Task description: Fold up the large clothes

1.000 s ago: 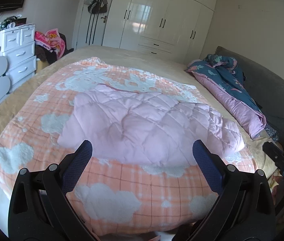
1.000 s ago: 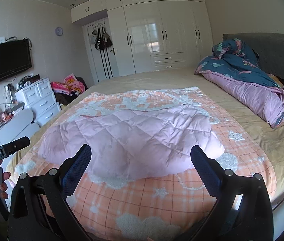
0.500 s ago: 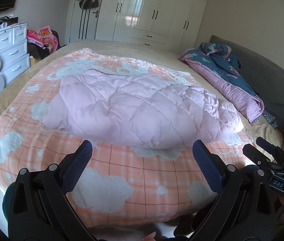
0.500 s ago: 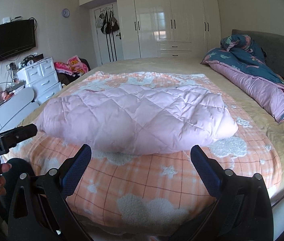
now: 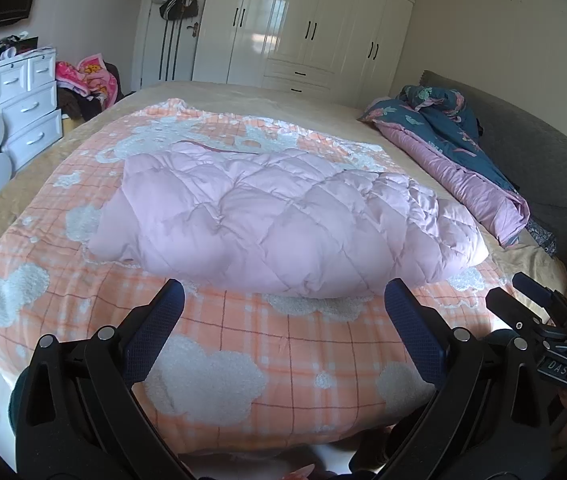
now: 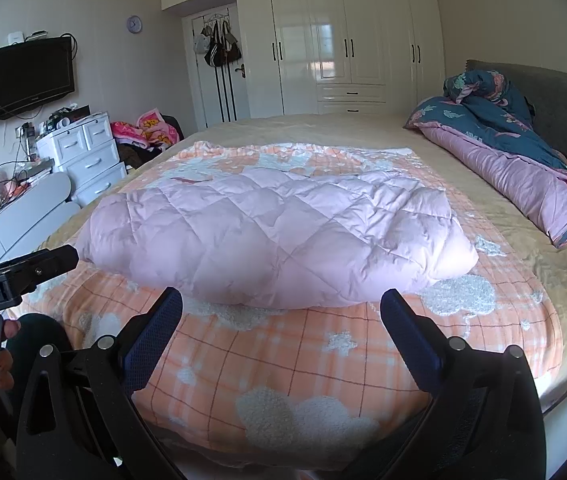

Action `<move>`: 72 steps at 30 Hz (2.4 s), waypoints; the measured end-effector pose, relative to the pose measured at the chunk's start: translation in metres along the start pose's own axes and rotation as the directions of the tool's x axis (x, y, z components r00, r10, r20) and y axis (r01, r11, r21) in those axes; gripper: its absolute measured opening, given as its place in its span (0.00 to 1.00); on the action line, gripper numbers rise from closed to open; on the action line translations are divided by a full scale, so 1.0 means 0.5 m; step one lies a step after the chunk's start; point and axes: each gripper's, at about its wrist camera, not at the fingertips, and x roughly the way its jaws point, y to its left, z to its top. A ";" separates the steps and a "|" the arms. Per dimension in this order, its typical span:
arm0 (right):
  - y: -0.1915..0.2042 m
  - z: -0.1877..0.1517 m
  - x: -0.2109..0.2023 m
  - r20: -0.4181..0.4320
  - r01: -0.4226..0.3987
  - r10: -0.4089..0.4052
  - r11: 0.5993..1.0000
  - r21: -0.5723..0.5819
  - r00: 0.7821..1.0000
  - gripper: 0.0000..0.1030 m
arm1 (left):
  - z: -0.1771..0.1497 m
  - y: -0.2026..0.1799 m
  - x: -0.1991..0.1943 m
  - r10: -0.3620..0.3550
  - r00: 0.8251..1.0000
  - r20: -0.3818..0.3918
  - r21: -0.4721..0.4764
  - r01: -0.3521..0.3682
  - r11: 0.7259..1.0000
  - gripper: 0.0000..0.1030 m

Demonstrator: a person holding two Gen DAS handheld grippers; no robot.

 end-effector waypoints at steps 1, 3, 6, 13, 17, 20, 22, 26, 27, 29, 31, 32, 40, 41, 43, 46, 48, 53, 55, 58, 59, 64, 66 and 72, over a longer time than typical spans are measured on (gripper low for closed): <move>0.000 0.000 0.000 0.000 0.000 0.000 1.000 0.001 1.000 0.96 | 0.001 0.001 -0.001 0.001 1.000 0.000 -0.001 -0.001 1.000 0.91; 0.000 0.000 0.000 -0.001 0.001 -0.001 1.000 0.001 1.000 0.96 | 0.001 0.001 -0.003 0.002 1.000 -0.002 -0.001 -0.002 1.000 0.91; -0.001 0.001 0.000 0.000 0.001 -0.001 1.000 0.001 1.000 0.96 | 0.001 0.002 -0.004 0.003 1.000 -0.003 -0.001 -0.003 1.000 0.91; -0.002 0.002 -0.005 0.000 0.003 -0.003 1.000 0.005 1.000 0.96 | 0.001 0.003 -0.005 0.007 1.000 -0.004 -0.001 -0.007 1.000 0.91; -0.002 0.002 -0.005 0.000 0.002 -0.002 1.000 0.007 1.000 0.96 | 0.001 0.005 -0.007 0.003 1.000 -0.008 -0.004 -0.003 1.000 0.91; -0.003 0.002 -0.004 0.001 0.003 -0.003 1.000 0.005 1.000 0.96 | 0.000 0.007 -0.010 0.004 1.000 -0.006 -0.004 -0.004 1.000 0.91; -0.002 0.002 -0.005 0.000 0.002 -0.002 1.000 0.005 1.000 0.96 | 0.000 0.007 -0.009 0.004 1.000 -0.006 -0.003 -0.004 1.000 0.91; -0.003 0.003 -0.005 0.000 0.001 -0.001 1.000 0.006 1.000 0.96 | 0.000 0.008 -0.010 0.007 1.000 -0.007 -0.003 -0.007 1.000 0.91; -0.002 0.003 -0.006 0.000 0.001 -0.001 1.000 0.006 1.000 0.96 | 0.001 0.008 -0.009 0.006 1.000 -0.009 -0.002 -0.006 1.000 0.91; -0.003 0.003 -0.006 0.000 0.002 -0.002 1.000 0.007 1.000 0.96 | 0.001 0.009 -0.011 0.006 1.000 -0.010 -0.002 -0.006 1.000 0.91; -0.003 0.003 -0.006 0.000 0.001 -0.001 1.000 0.007 1.000 0.96 | 0.002 0.007 -0.009 0.007 1.000 -0.010 -0.001 -0.007 1.000 0.91; -0.002 0.003 -0.006 0.000 0.000 0.000 1.000 0.007 1.000 0.96 | 0.002 0.008 -0.011 0.009 1.000 -0.009 0.000 -0.009 1.000 0.91; -0.002 0.004 -0.008 -0.001 0.000 0.000 1.000 0.007 1.000 0.96 | 0.002 0.008 -0.010 0.013 1.000 -0.010 0.002 -0.013 1.000 0.91; -0.003 0.004 -0.007 0.000 0.000 0.000 1.000 0.007 1.000 0.96 | 0.002 0.009 -0.011 0.014 1.000 -0.009 0.001 -0.014 1.000 0.91; -0.003 0.004 -0.008 0.001 0.001 -0.001 1.000 0.008 1.000 0.96 | 0.003 0.008 -0.010 0.012 1.000 -0.009 0.003 -0.012 1.000 0.91; -0.002 0.005 -0.009 0.000 0.001 -0.001 1.000 0.008 1.000 0.96 | 0.002 0.008 -0.010 0.014 1.000 -0.009 0.004 -0.014 1.000 0.91; -0.001 0.005 -0.010 0.000 0.000 0.000 1.000 0.007 1.000 0.96 | 0.002 0.010 -0.011 0.018 1.000 -0.008 0.003 -0.018 1.000 0.91; -0.001 0.005 -0.010 0.000 0.001 -0.001 1.000 0.008 1.000 0.96 | 0.001 0.013 -0.012 0.018 1.000 -0.010 0.004 -0.018 1.000 0.91; -0.001 0.005 -0.009 0.001 0.000 0.000 1.000 0.008 1.000 0.96 | 0.002 0.010 -0.011 0.019 1.000 -0.009 0.005 -0.019 1.000 0.91; -0.001 0.005 -0.010 0.001 0.001 -0.001 1.000 0.009 1.000 0.96 | 0.001 0.011 -0.012 0.019 1.000 -0.011 0.005 -0.019 1.000 0.91; -0.001 0.005 -0.010 0.001 0.002 -0.002 1.000 0.008 1.000 0.96 | 0.001 0.014 -0.013 0.018 1.000 -0.011 0.005 -0.018 1.000 0.91; -0.001 0.005 -0.009 0.000 0.001 -0.001 1.000 0.007 1.000 0.96 | 0.001 0.013 -0.011 0.014 1.000 -0.014 0.004 -0.014 1.000 0.91; -0.001 0.005 -0.009 0.000 0.000 0.000 1.000 0.007 1.000 0.96 | 0.000 0.018 -0.010 0.011 1.000 -0.017 0.002 -0.011 1.000 0.91; 0.005 0.008 -0.013 -0.004 0.003 -0.003 1.000 0.004 1.000 0.96 | -0.004 0.024 -0.003 -0.002 0.999 -0.039 0.004 0.002 1.000 0.91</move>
